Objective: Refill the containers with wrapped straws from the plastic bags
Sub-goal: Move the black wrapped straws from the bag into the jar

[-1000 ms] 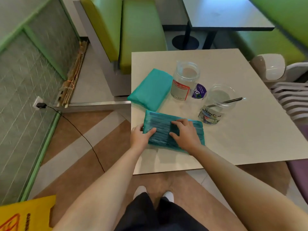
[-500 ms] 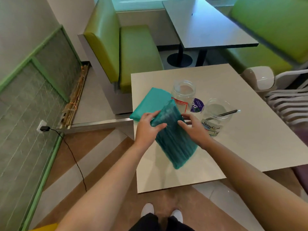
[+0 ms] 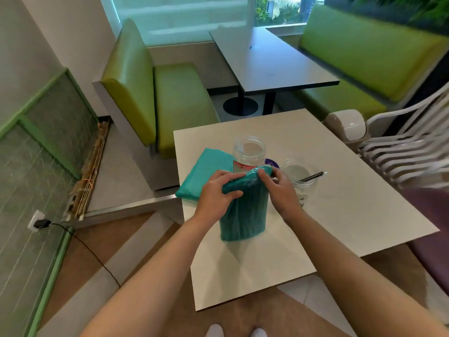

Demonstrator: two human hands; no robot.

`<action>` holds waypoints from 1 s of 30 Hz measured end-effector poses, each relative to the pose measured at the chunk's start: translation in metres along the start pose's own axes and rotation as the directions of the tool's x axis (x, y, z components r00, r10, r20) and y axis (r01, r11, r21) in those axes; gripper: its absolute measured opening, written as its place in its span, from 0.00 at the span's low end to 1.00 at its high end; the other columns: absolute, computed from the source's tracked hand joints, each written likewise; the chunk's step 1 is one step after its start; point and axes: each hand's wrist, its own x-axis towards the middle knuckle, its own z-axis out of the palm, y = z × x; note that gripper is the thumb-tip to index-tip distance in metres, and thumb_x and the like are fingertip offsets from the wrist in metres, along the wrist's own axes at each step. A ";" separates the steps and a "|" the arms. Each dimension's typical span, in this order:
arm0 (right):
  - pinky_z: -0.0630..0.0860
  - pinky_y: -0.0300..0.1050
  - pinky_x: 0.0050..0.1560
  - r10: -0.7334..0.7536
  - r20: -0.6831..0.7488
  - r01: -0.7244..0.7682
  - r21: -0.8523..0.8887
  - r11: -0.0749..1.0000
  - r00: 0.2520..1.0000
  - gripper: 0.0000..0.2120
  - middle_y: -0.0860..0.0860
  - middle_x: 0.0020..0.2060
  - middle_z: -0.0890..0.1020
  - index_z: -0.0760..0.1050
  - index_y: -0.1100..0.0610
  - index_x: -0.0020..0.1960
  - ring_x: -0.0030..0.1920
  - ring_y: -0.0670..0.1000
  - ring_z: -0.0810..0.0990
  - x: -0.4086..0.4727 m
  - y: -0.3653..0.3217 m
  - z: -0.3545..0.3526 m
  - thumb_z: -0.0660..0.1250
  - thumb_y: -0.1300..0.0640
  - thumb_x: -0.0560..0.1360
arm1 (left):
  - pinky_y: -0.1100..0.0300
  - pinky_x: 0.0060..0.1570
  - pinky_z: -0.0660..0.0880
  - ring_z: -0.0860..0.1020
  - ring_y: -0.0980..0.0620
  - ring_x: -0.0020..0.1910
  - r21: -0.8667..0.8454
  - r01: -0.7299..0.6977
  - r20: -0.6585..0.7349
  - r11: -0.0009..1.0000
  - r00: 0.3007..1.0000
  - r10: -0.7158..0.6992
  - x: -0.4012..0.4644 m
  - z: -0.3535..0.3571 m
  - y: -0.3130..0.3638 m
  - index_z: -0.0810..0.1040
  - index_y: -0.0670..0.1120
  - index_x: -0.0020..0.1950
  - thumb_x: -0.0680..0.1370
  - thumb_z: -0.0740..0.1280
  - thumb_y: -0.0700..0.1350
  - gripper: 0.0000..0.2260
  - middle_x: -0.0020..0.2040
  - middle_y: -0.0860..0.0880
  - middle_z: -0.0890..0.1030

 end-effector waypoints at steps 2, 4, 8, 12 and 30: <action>0.73 0.24 0.37 0.001 -0.026 -0.001 -0.001 1.000 1.000 0.15 0.49 0.53 0.78 0.73 0.54 0.63 0.50 0.42 0.76 0.001 0.002 -0.002 0.64 0.50 0.79 | 0.68 0.62 0.69 0.73 0.62 0.54 0.019 0.007 0.007 1.000 1.000 -0.008 0.004 0.002 0.000 0.80 0.56 0.61 0.73 0.74 0.38 0.20 0.54 0.57 0.74; 0.76 0.27 0.39 0.009 -0.064 -0.008 0.017 1.000 0.998 0.18 0.50 0.54 0.79 0.73 0.55 0.66 0.51 0.43 0.77 0.001 0.006 -0.003 0.66 0.50 0.78 | 0.64 0.64 0.69 0.72 0.59 0.56 0.035 0.014 0.005 0.999 1.000 -0.014 0.006 0.003 0.000 0.80 0.56 0.61 0.74 0.73 0.38 0.19 0.55 0.56 0.73; 0.76 0.28 0.39 0.010 -0.133 -0.005 0.040 0.999 0.991 0.17 0.50 0.52 0.80 0.74 0.55 0.65 0.49 0.41 0.78 0.000 0.011 -0.007 0.67 0.52 0.78 | 0.64 0.62 0.70 0.71 0.59 0.57 -0.010 0.076 -0.031 0.997 0.997 -0.077 0.006 0.007 -0.004 0.73 0.59 0.66 0.73 0.75 0.42 0.26 0.57 0.55 0.71; 0.78 0.35 0.45 -0.015 -0.167 0.007 -0.047 0.999 0.986 0.16 0.51 0.56 0.78 0.75 0.53 0.64 0.52 0.45 0.78 0.004 0.013 -0.009 0.67 0.51 0.78 | 0.57 0.61 0.74 0.73 0.57 0.57 -0.141 0.148 -0.067 0.979 0.985 -0.158 0.005 0.011 -0.008 0.73 0.57 0.61 0.71 0.77 0.45 0.22 0.57 0.55 0.74; 0.57 0.43 0.59 -0.432 0.045 0.351 -0.662 0.662 0.901 0.10 0.44 0.54 0.80 0.81 0.48 0.55 0.60 0.49 0.70 0.028 0.004 0.017 0.64 0.57 0.78 | 0.67 0.49 0.76 0.76 0.60 0.51 -0.405 0.198 -0.120 0.892 0.956 -0.267 0.001 0.016 -0.011 0.76 0.55 0.62 0.76 0.71 0.47 0.15 0.53 0.59 0.78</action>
